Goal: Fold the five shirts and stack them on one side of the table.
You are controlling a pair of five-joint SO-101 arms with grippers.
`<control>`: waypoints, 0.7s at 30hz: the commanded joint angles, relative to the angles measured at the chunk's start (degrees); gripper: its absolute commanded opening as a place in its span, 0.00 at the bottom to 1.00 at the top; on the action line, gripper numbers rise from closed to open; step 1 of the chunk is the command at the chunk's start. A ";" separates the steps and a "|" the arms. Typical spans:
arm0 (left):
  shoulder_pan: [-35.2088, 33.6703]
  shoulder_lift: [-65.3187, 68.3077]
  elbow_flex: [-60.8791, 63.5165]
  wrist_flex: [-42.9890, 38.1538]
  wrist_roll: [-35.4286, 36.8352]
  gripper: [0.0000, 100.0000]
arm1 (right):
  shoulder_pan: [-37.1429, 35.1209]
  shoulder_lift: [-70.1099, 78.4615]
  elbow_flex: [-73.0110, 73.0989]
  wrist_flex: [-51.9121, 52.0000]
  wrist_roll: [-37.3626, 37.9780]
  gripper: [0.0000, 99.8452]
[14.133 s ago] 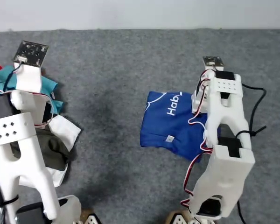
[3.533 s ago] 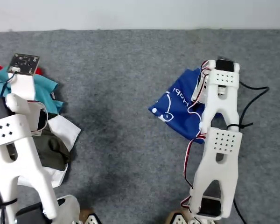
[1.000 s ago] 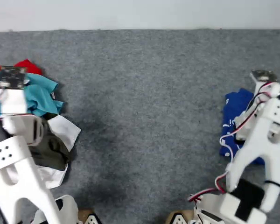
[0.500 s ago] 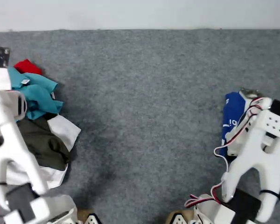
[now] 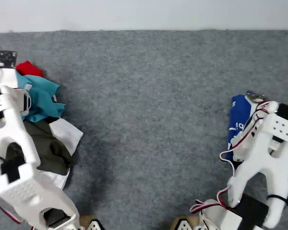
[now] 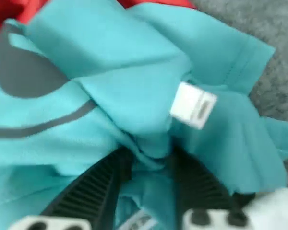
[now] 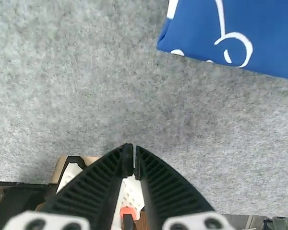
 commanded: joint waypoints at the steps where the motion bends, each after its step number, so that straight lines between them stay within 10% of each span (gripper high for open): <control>1: -0.26 0.62 -5.58 -1.05 -0.88 0.01 | -0.48 -2.68 -0.35 2.33 -0.70 0.01; 21: 20.57 -15.38 -33.71 28.75 10.90 0.01 | -0.66 -2.77 -0.35 2.33 -9.67 0.01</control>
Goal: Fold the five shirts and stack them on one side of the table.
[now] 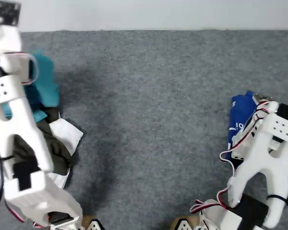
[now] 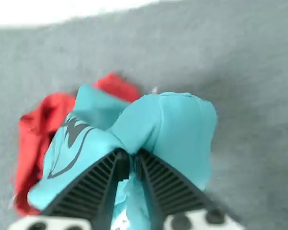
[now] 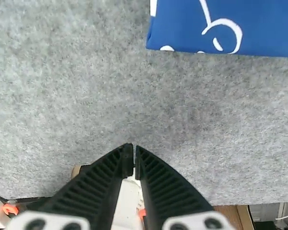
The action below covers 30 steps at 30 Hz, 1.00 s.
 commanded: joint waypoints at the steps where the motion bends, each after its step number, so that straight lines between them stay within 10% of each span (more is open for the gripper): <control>1: 8.53 -5.54 -2.68 1.58 4.22 0.01 | -0.66 -2.77 -0.35 2.33 -0.70 0.01; 16: 43.25 -8.53 -2.68 2.81 6.15 0.01 | -0.48 -2.68 3.78 2.33 -0.62 0.01; 30: 27.08 -8.62 28.70 6.77 -12.13 0.01 | -0.84 -2.15 3.78 -1.54 -0.62 0.01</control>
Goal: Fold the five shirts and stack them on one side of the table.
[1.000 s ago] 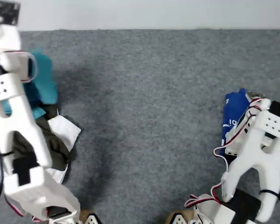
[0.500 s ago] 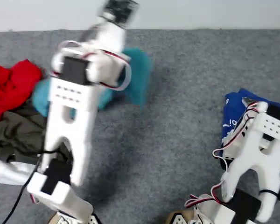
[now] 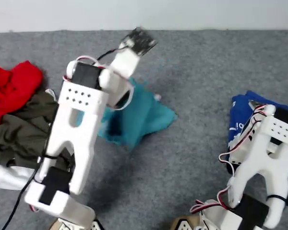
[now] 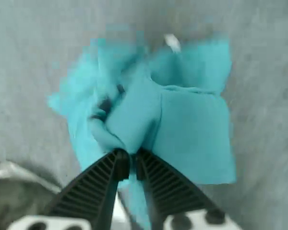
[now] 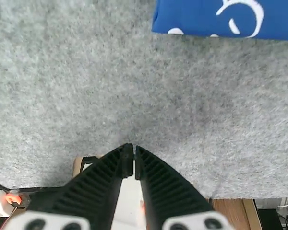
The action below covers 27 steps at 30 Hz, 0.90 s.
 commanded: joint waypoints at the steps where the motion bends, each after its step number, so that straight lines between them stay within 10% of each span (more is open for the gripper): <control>1: -5.89 -2.99 11.56 -2.90 -6.15 0.01 | -0.84 -2.15 -0.35 -1.19 -0.44 0.01; 13: -18.37 -3.16 14.11 0.97 -13.80 0.20 | -7.87 -2.15 -0.44 -1.89 -0.44 0.01; 27: -5.01 -3.16 12.62 4.75 -12.66 0.21 | -12.97 -2.15 -0.18 -1.36 -0.44 0.01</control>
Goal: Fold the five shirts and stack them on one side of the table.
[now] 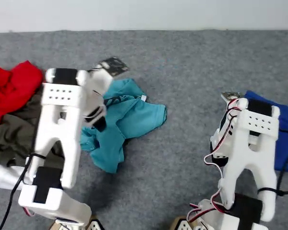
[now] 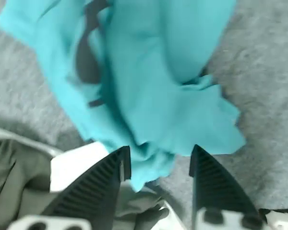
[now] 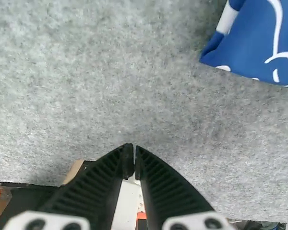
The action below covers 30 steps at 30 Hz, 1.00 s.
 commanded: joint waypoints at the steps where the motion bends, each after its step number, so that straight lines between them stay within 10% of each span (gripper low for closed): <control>1: 3.16 -2.90 3.12 1.67 1.58 0.21 | -0.40 -2.15 -0.18 0.31 -0.44 0.01; 19: 9.49 6.24 16.13 -37.27 22.42 0.20 | -0.40 -2.07 -0.18 0.04 -0.44 0.01; 30: 10.55 17.49 -11.12 -23.91 31.47 0.20 | -0.31 -2.15 -0.18 0.57 -0.44 0.01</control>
